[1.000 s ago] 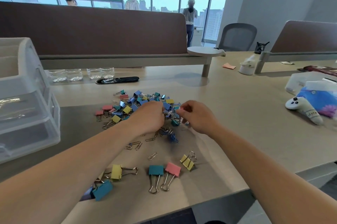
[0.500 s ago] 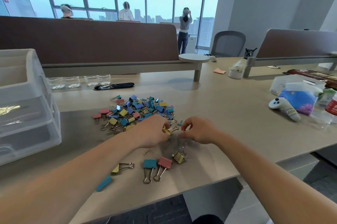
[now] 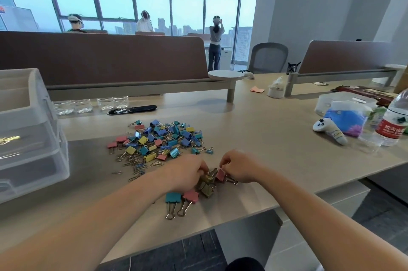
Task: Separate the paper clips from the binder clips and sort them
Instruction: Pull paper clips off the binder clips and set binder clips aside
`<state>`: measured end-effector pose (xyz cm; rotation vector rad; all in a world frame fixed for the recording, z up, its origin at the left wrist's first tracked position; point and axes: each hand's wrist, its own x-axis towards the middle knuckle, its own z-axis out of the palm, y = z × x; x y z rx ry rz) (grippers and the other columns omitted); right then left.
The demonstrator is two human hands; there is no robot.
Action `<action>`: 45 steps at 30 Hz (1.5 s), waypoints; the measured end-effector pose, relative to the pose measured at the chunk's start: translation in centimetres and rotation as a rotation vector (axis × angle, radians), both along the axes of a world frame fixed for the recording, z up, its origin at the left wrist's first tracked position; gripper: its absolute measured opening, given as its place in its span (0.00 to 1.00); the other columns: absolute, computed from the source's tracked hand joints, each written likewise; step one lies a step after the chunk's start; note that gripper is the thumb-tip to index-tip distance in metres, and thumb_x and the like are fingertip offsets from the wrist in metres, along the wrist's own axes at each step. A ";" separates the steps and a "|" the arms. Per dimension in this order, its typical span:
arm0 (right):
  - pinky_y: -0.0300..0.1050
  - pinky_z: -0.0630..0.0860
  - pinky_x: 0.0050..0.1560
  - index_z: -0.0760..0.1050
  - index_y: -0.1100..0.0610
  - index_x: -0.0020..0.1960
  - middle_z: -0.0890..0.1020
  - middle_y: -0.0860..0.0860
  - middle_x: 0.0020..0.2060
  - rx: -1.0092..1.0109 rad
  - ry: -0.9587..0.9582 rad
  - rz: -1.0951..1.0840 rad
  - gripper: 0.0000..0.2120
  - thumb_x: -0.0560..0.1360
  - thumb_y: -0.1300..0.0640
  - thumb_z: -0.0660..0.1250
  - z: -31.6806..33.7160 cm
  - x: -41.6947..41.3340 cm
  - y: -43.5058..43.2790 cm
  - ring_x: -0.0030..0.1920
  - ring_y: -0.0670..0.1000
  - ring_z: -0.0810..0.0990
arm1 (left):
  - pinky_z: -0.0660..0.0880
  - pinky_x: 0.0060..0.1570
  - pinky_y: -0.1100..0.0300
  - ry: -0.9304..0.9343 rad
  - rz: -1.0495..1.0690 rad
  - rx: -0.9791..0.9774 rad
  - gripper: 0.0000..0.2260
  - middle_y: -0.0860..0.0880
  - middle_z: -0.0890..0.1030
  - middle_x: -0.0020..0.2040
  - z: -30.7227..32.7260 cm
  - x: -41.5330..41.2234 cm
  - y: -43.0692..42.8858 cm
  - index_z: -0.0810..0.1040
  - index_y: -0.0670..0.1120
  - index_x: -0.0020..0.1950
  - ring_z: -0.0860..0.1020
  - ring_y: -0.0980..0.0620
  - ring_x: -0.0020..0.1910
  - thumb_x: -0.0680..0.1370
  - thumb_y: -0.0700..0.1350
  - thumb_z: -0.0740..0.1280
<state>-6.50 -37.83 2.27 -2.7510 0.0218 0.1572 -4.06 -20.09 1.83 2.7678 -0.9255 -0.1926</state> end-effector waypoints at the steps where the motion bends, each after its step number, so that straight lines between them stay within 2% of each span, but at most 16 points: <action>1: 0.39 0.71 0.47 0.81 0.55 0.58 0.82 0.52 0.57 -0.003 -0.006 -0.007 0.14 0.78 0.60 0.60 -0.2 0.1 0.0 0.55 0.53 0.79 | 0.74 0.61 0.56 0.000 0.001 -0.005 0.14 0.53 0.76 0.63 0.0 -0.1 0.1 0.76 0.52 0.66 0.74 0.54 0.60 0.83 0.43 0.58; 5: 0.45 0.76 0.51 0.81 0.51 0.53 0.82 0.51 0.54 -0.044 -0.060 -0.053 0.11 0.77 0.56 0.60 -0.6 0.8 0.2 0.52 0.53 0.79 | 0.73 0.58 0.60 -0.048 -0.007 -0.026 0.14 0.53 0.76 0.61 -0.1 0.1 0.7 0.77 0.52 0.64 0.74 0.56 0.57 0.82 0.41 0.58; 8: 0.44 0.75 0.48 0.79 0.51 0.52 0.82 0.50 0.52 -0.046 -0.116 -0.054 0.09 0.78 0.56 0.60 -0.8 1.7 0.5 0.49 0.52 0.78 | 0.74 0.58 0.59 -0.092 0.033 -0.056 0.12 0.52 0.77 0.60 0.2 1.0 1.8 0.78 0.50 0.62 0.75 0.56 0.56 0.82 0.42 0.60; 13: 0.43 0.75 0.51 0.77 0.51 0.61 0.79 0.49 0.55 -0.040 -0.152 -0.036 0.13 0.78 0.57 0.63 -1.1 4.2 1.3 0.51 0.50 0.77 | 0.73 0.61 0.51 -0.129 0.120 -0.057 0.11 0.50 0.78 0.59 1.1 3.5 3.0 0.78 0.48 0.62 0.76 0.52 0.56 0.81 0.44 0.62; 15: 0.43 0.75 0.55 0.75 0.53 0.65 0.78 0.50 0.59 -0.064 -0.166 -0.025 0.16 0.78 0.58 0.65 -1.1 5.4 1.5 0.55 0.51 0.77 | 0.75 0.57 0.52 -0.136 0.142 -0.055 0.09 0.50 0.78 0.56 1.2 4.6 2.9 0.79 0.48 0.59 0.77 0.52 0.52 0.81 0.44 0.63; 18: 0.45 0.75 0.57 0.75 0.51 0.67 0.77 0.51 0.61 -0.087 -0.162 -0.018 0.19 0.77 0.59 0.66 -1.5 6.9 1.6 0.57 0.52 0.78 | 0.76 0.53 0.52 -0.144 0.155 -0.045 0.05 0.51 0.80 0.52 0.9 6.2 2.1 0.79 0.50 0.54 0.77 0.52 0.48 0.80 0.45 0.64; 20: 0.44 0.76 0.54 0.76 0.51 0.66 0.77 0.51 0.60 -0.105 -0.139 -0.017 0.18 0.77 0.57 0.67 -1.9 7.6 1.6 0.55 0.53 0.79 | 0.76 0.55 0.48 -0.136 0.169 -0.032 0.07 0.51 0.80 0.53 0.6 7.2 1.3 0.80 0.52 0.55 0.77 0.51 0.51 0.80 0.44 0.64; 23: 0.45 0.76 0.49 0.78 0.52 0.60 0.79 0.51 0.55 -0.137 -0.113 -0.015 0.12 0.78 0.52 0.67 -2.1 8.3 1.5 0.52 0.53 0.79 | 0.74 0.49 0.56 -0.144 0.145 0.029 0.10 0.49 0.80 0.55 0.1 8.1 0.1 0.81 0.49 0.58 0.78 0.49 0.52 0.80 0.43 0.64; 24: 0.44 0.75 0.47 0.78 0.52 0.58 0.80 0.51 0.54 -0.142 -0.114 -0.015 0.10 0.78 0.52 0.66 -2.1 8.4 1.3 0.51 0.53 0.78 | 0.74 0.47 0.56 -0.147 0.138 0.041 0.09 0.48 0.80 0.53 -0.1 8.2 -0.2 0.80 0.47 0.58 0.78 0.48 0.51 0.80 0.44 0.64; 27: 0.44 0.74 0.45 0.78 0.51 0.55 0.81 0.52 0.52 -0.186 -0.124 0.013 0.06 0.78 0.54 0.66 -2.2 8.2 0.9 0.50 0.53 0.79 | 0.77 0.51 0.51 -0.172 0.114 0.052 0.08 0.46 0.80 0.49 -0.6 8.4 -0.9 0.79 0.44 0.53 0.78 0.47 0.48 0.79 0.46 0.66; 31: 0.44 0.73 0.46 0.78 0.51 0.54 0.80 0.52 0.53 -0.125 -0.114 0.020 0.06 0.78 0.55 0.66 -1.8 7.6 0.2 0.50 0.53 0.77 | 0.78 0.49 0.50 -0.174 0.133 0.023 0.05 0.45 0.80 0.46 -0.9 8.2 -1.5 0.79 0.43 0.48 0.78 0.48 0.45 0.78 0.44 0.65; 37: 0.41 0.71 0.47 0.80 0.50 0.55 0.77 0.48 0.49 -0.113 -0.053 0.083 0.08 0.77 0.53 0.67 -0.9 5.4 -0.9 0.48 0.50 0.75 | 0.78 0.51 0.53 -0.082 0.070 0.003 0.05 0.49 0.80 0.50 -0.5 6.7 -2.3 0.78 0.48 0.51 0.77 0.50 0.47 0.77 0.45 0.67; 40: 0.41 0.71 0.47 0.82 0.50 0.55 0.78 0.48 0.48 -0.085 -0.027 0.071 0.09 0.77 0.55 0.66 -0.6 4.2 -1.5 0.48 0.50 0.76 | 0.74 0.51 0.59 -0.079 0.006 0.020 0.07 0.50 0.79 0.53 -0.6 5.5 -2.4 0.79 0.48 0.55 0.77 0.51 0.51 0.78 0.46 0.67; 45: 0.39 0.69 0.44 0.82 0.48 0.46 0.77 0.47 0.44 -0.055 -0.026 0.038 0.12 0.75 0.62 0.63 -0.4 2.4 -2.3 0.46 0.49 0.76 | 0.69 0.51 0.64 -0.066 -0.062 -0.014 0.11 0.52 0.80 0.57 -0.1 3.9 -2.4 0.80 0.50 0.60 0.76 0.54 0.55 0.81 0.45 0.63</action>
